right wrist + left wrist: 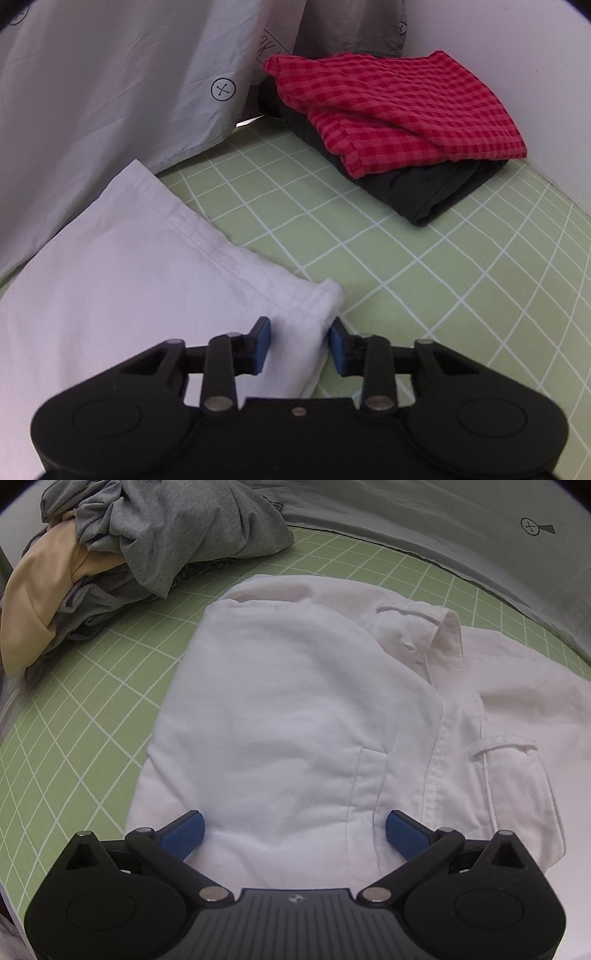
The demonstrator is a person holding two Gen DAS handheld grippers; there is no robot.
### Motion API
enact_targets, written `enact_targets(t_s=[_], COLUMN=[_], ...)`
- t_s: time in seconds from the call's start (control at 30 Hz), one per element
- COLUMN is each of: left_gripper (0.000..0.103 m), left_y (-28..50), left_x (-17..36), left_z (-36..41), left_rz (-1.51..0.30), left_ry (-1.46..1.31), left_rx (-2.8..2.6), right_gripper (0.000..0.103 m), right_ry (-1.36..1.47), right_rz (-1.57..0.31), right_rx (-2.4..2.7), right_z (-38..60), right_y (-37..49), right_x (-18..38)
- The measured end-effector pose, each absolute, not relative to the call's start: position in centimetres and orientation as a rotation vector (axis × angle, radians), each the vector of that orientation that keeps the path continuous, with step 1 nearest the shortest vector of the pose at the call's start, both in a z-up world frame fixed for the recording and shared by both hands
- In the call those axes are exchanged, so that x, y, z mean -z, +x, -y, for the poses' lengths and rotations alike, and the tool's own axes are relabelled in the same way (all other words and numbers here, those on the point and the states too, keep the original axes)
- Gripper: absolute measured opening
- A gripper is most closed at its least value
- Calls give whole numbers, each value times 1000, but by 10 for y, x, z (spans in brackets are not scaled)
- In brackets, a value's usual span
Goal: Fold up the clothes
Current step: 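Pinch the white shirt placket with the right gripper and release it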
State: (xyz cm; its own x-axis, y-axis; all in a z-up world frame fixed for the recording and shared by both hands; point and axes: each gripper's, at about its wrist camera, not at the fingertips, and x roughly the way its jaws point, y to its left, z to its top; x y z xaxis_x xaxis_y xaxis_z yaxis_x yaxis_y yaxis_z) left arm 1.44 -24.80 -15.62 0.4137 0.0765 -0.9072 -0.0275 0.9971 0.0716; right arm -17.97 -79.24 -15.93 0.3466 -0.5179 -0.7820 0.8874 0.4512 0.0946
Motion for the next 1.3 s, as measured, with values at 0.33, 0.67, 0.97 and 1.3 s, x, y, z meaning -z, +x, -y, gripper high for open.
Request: enact_targets(t_s=[0.33,0.67,0.97,1.3], left_gripper=[103,103,103,103], left_y=[33,-8,-54,-60], left_x=[129,82,101,103], left_z=[224,186,140,127], left_rz=[-1207,-1087,-1125,-1120], left_ry=[-140,-185,-155,-116], left_rx=[34,80,39,33], right_gripper=[11,10,11,29], right_ry=[590,170,-16,100], right_rz=[-650,-542,-818,-795], right_rx=[820,345,81,136], right_z=[786,618,444,456], right_y=[-174,-109,-143,-149], right_x=[112,39,161,134])
